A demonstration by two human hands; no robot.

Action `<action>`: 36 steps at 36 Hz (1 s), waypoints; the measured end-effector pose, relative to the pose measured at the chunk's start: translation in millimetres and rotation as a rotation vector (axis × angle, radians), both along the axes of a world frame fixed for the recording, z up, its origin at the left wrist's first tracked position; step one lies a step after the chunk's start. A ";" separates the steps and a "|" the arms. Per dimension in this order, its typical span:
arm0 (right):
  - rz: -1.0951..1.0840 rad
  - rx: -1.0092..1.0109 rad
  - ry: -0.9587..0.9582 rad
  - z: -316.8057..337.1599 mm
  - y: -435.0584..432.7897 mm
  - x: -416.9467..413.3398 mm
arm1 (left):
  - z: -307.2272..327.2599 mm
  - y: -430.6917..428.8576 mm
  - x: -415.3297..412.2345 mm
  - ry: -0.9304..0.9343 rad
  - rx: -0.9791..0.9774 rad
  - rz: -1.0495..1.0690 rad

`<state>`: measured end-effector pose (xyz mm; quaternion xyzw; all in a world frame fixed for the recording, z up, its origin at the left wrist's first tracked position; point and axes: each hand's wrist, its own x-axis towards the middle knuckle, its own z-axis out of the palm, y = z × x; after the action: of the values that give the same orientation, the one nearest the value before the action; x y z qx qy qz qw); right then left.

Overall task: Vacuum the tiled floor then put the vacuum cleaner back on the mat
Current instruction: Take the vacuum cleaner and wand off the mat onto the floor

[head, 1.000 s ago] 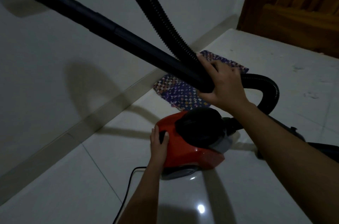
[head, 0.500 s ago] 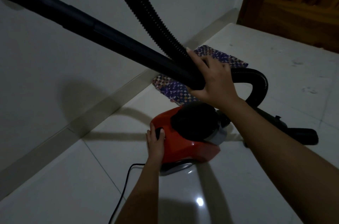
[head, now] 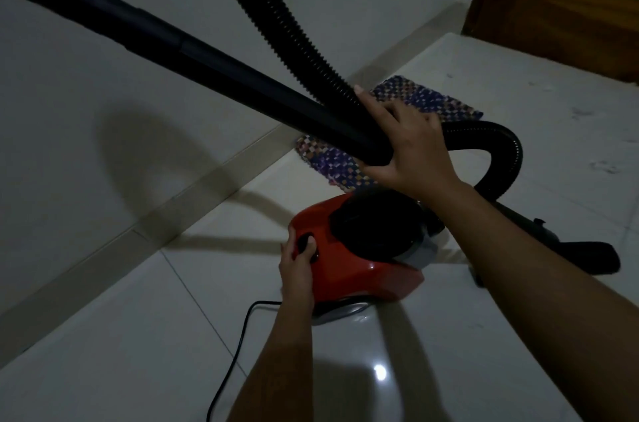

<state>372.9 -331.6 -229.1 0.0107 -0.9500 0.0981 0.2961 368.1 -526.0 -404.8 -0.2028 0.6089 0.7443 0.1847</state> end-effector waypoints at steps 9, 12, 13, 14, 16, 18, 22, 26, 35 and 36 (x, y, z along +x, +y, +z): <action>0.007 -0.019 0.013 0.1 6.2 -2.4 | 0.4 0.0 2.1 -0.022 0.004 0.054; 0.006 -0.037 0.017 -1.2 11.2 -6.4 | 1.4 -0.7 -0.7 -0.045 0.046 0.062; 0.003 -0.044 0.015 -1.9 12.9 -7.9 | 1.8 -1.1 -1.7 -0.051 0.055 0.064; -0.002 -0.053 0.012 -2.3 14.5 -9.3 | 2.6 -1.5 -2.1 -0.054 0.059 0.061; -0.006 -0.070 0.006 -3.0 16.9 -10.8 | 5.1 -1.9 -2.9 -0.062 0.051 0.051; -0.006 -0.081 0.003 -3.1 18.8 -9.7 | 8.0 -2.1 -4.6 -0.080 0.032 0.050; 0.003 -0.098 0.007 0.7 21.6 -6.1 | 29.0 -1.6 -6.8 -0.119 0.046 0.020; 0.013 -0.127 -0.003 4.4 25.6 -7.2 | 97.3 2.8 -2.4 0.119 -0.060 0.206; 0.050 -0.140 -0.089 6.0 28.0 -12.4 | 253.8 23.6 10.1 1.355 -0.465 -0.087; 0.059 -0.140 -0.100 5.8 27.9 -11.9 | 261.0 26.7 -0.2 1.431 -0.573 -0.184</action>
<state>361.0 -303.7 -223.3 0.0129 -0.9537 0.1733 0.2454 367.9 -499.3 -143.8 0.3385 0.7632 0.4893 -0.2520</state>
